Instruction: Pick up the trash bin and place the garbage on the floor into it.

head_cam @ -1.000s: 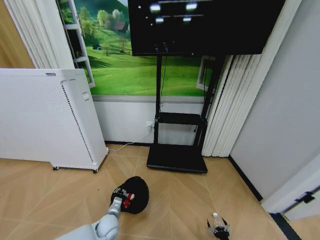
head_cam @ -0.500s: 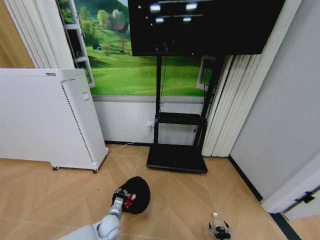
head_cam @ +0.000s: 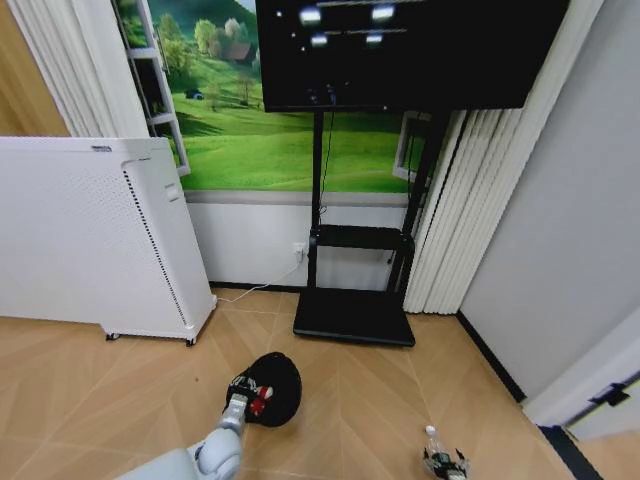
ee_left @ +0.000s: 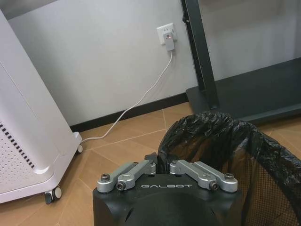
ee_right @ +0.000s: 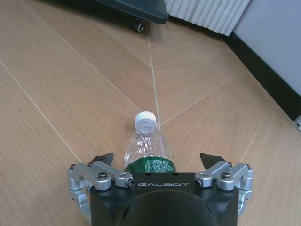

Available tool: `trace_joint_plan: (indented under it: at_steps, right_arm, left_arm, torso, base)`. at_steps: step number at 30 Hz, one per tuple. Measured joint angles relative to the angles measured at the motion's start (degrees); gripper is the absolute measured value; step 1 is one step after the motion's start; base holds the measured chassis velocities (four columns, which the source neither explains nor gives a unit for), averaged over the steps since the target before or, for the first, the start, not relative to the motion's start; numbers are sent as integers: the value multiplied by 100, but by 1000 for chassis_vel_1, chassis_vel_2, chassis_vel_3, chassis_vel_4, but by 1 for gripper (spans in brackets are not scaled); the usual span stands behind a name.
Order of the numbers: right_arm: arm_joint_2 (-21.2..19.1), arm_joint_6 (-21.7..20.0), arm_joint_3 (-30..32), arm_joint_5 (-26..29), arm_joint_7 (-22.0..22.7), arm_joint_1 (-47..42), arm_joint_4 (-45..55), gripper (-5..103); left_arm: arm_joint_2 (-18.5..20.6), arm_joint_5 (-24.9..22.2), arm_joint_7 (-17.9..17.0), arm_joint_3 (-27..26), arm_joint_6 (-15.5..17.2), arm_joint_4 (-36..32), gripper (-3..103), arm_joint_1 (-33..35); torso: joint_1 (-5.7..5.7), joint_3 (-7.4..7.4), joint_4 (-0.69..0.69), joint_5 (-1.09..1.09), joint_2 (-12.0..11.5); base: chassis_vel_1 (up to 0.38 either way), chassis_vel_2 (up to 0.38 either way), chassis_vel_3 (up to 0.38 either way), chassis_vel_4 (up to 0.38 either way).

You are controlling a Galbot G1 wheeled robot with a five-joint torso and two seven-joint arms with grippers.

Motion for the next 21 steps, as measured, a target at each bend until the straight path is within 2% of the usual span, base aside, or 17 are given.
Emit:
trace_joint_plan:
  at_steps: [5, 7, 9, 10, 11, 12, 15, 17, 18, 20, 21]
  right_arm:
    - [12, -188, -9, 127, -84, 49, -82, 103]
    - [17, -197, -9, 128, -106, 63, -118, 99]
    - [29, -216, -5, 124, -185, 76, -171, 89]
    - [29, -216, -5, 124, -185, 76, -171, 89]
    - [39, -218, -1, 123, -201, 80, -192, 84]
    - [107, -222, 17, 129, -249, 112, -249, 68]
    - [137, -221, 25, 132, -256, 117, -266, 63]
    - [161, -206, 36, 132, -267, 119, -276, 52]
    - [161, -206, 36, 132, -267, 119, -276, 52]
    - [182, -167, 56, 137, -271, 99, -265, 42]
    - [182, -167, 56, 137, -271, 99, -265, 42]
  left_arm:
    - [-16, -30, -3, 14, 0, -75, 8, -2]
    - [-24, -35, -4, 22, 2, -78, 8, -8]
    - [-34, -43, -6, 25, 3, -74, 8, -35]
    - [-34, -43, -6, 25, 3, -74, 8, -35]
    - [-35, -47, -6, 25, 4, -72, 8, -39]
    - [-23, -51, -6, 15, 5, -78, 8, -17]
    - [-15, -51, -12, 12, 6, -105, 8, 12]
    - [1, -51, -15, 2, 6, -159, 8, 44]
    - [1, -51, -15, 2, 6, -159, 8, 44]
    - [19, -45, -20, -41, 6, -188, 8, 75]
    - [19, -45, -20, -41, 6, -188, 8, 75]
  torso:
    - [0, 0, 0, 0, 0]
    - [0, 0, 0, 0, 0]
    - [0, 0, 0, 0, 0]
    - [0, 0, 0, 0, 0]
    - [0, 0, 0, 0, 0]
    - [0, 0, 0, 0, 0]
    - [0, 0, 0, -1, 0]
    - [0, 0, 0, -4, 1]
    - [0, 0, 0, -4, 1]
    - [-1, 0, 0, -5, 1]
    - [-1, 0, 0, -5, 1]
  base:
    - [0, 0, 0, 0]
    - [0, 0, 0, 0]
    - [0, 0, 0, 0]
    - [0, 0, 0, 0]
    - [0, 0, 0, 0]
    - [0, 0, 0, 0]
    - [0, 0, 0, 0]
    - [0, 0, 0, 0]
    - [0, 0, 0, 0]
    - [0, 0, 0, 0]
    - [0, 0, 0, 0]
